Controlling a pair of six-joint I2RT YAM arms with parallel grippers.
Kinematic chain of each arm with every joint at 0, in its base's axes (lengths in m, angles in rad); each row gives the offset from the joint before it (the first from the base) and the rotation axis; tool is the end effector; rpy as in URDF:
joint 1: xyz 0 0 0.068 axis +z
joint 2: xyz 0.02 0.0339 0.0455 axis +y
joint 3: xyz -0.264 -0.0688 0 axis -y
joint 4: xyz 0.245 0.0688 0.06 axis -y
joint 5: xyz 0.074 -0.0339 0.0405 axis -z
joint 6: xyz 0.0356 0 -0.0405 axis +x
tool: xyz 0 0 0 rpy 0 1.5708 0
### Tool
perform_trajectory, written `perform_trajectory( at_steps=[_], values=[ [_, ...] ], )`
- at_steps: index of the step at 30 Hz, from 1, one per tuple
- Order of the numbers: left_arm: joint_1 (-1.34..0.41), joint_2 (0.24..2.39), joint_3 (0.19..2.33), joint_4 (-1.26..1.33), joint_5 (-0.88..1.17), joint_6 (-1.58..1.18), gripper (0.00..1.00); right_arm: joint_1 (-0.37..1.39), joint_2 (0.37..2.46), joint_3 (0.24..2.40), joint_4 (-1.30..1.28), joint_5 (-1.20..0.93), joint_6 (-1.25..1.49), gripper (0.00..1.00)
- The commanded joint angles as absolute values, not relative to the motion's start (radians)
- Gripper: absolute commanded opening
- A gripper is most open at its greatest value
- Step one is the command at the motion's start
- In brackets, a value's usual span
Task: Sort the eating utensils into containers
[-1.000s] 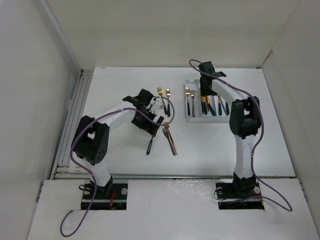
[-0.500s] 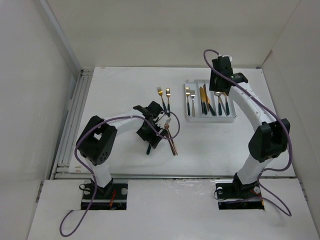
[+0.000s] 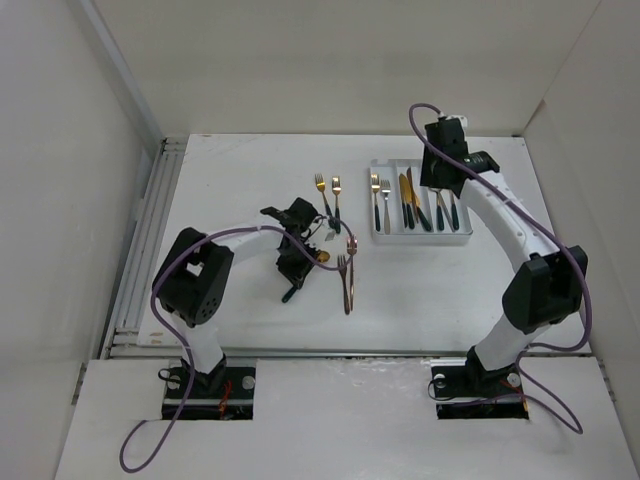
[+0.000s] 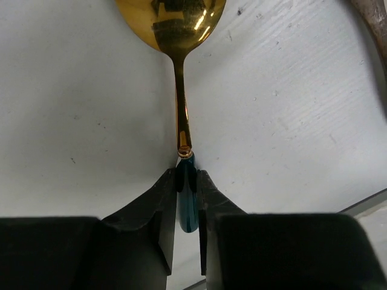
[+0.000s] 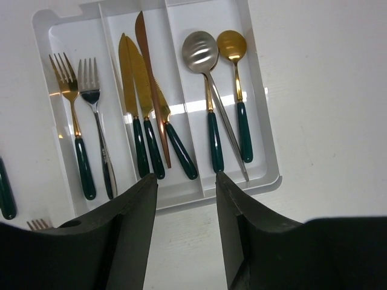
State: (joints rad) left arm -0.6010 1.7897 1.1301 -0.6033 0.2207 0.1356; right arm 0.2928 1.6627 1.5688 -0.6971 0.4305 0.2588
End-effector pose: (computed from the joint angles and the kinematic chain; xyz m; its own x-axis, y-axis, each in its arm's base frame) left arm 0.2766 -0.1991 0.1649 -0.6968 0.6377 -0.3285 0.7072 0.6874 -0.1657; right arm 0.3572 0.0922 0.3375 -0.6534 0.0459 -0.7557 0.1923 0.9755 -0.1069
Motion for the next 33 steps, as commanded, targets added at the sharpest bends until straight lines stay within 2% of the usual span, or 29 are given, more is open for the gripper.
perform_trajectory(
  at_steps=[1, 6, 10, 15, 17, 23, 24, 33],
  values=[
    [-0.551, 1.841, 1.112, -0.609, 0.247, 0.118, 0.00, 0.316, 1.615, 1.574, -0.678, 0.462, 0.268, 0.49],
    [-0.442, 1.793, 1.144, -0.641, 0.278, 0.109, 0.00, 0.363, 1.606, 1.574, -0.678, 0.462, 0.268, 0.49],
    [-0.359, 1.709, 1.225, -0.650, 0.340, 0.124, 0.00, 0.434, 1.566, 1.562, -0.611, 0.370, 0.221, 0.51],
    [-0.330, 1.577, 1.408, -0.641, 0.431, 0.202, 0.00, 0.540, 1.453, 1.491, -0.413, 0.175, 0.143, 0.72],
    [-0.319, 1.556, 1.498, -0.626, 0.494, 0.225, 0.00, 0.572, 1.418, 1.450, -0.336, 0.028, 0.143, 0.76],
    [-0.293, 1.503, 1.591, -0.514, 0.721, 0.141, 0.00, 0.627, 1.376, 1.378, -0.085, -0.217, 0.250, 0.77],
    [-0.293, 1.494, 1.612, -0.487, 0.768, 0.111, 0.00, 0.637, 1.390, 1.378, -0.042, -0.279, 0.291, 0.74],
    [-0.302, 1.494, 1.684, -0.454, 0.900, 0.022, 0.00, 0.637, 1.433, 1.356, 0.170, -0.491, 0.377, 0.68]
  ],
)
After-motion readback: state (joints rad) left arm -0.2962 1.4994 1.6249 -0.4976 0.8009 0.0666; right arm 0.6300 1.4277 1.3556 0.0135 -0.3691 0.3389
